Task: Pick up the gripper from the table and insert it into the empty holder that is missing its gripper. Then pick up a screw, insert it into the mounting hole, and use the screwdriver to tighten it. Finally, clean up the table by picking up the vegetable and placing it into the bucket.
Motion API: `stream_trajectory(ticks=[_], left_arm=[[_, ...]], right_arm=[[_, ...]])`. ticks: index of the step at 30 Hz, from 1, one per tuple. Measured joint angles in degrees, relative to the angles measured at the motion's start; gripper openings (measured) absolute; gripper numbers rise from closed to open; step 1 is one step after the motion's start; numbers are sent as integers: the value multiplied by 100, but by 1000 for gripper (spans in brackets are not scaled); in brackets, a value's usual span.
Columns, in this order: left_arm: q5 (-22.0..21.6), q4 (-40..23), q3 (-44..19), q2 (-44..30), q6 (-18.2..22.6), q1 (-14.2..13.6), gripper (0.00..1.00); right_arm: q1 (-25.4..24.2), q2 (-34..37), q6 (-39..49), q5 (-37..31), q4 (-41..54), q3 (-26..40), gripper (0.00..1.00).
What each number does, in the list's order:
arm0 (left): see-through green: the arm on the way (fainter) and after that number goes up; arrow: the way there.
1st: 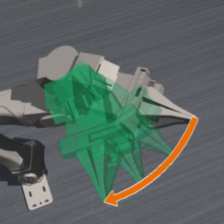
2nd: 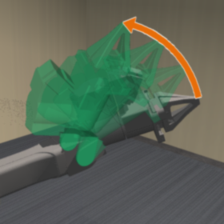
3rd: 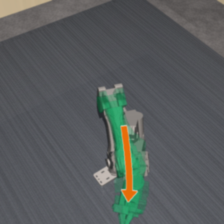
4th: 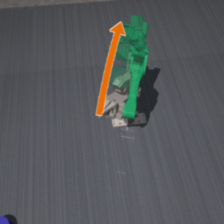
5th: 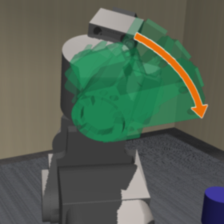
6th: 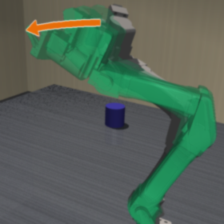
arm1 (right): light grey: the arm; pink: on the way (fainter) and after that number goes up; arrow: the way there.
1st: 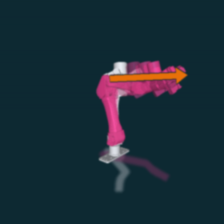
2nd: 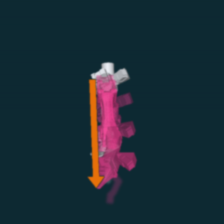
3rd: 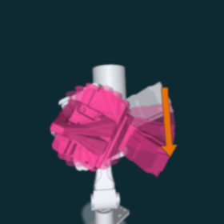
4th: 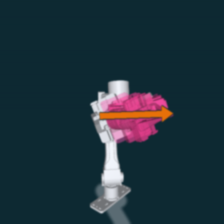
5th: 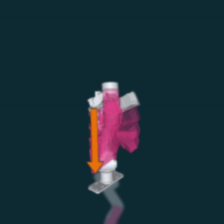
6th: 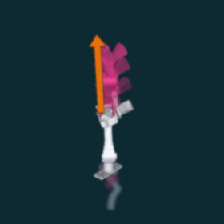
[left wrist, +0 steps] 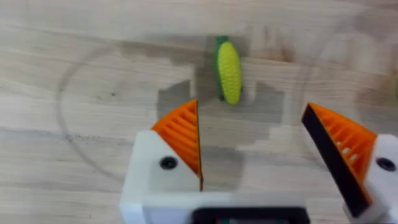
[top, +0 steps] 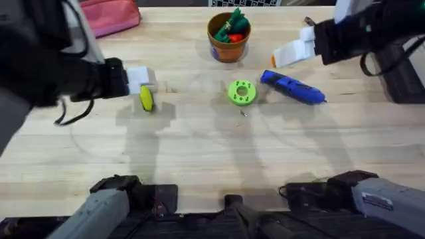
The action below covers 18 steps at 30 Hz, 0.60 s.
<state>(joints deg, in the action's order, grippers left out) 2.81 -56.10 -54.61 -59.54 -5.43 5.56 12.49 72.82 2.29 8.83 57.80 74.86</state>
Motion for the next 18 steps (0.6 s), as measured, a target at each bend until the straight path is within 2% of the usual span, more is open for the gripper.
stream_trajectory(ticks=[4, 9, 13, 18], left_arm=[[-50, 39, -103, -1108, -194, 196, 985], [-109, 24, -637, -2459, -285, 300, 985], [-76, 50, -1027, -3170, -307, 300, 985], [-46, 68, -1080, -3744, -346, 241, 986]], right_arm=[[-160, -273, -126, -1, -22, -309, 994], [-403, -595, -276, -1, -33, -620, 992], [-564, -914, -346, 1, -35, -901, 991], [-753, -1347, -363, 1, -48, -1292, 992]])
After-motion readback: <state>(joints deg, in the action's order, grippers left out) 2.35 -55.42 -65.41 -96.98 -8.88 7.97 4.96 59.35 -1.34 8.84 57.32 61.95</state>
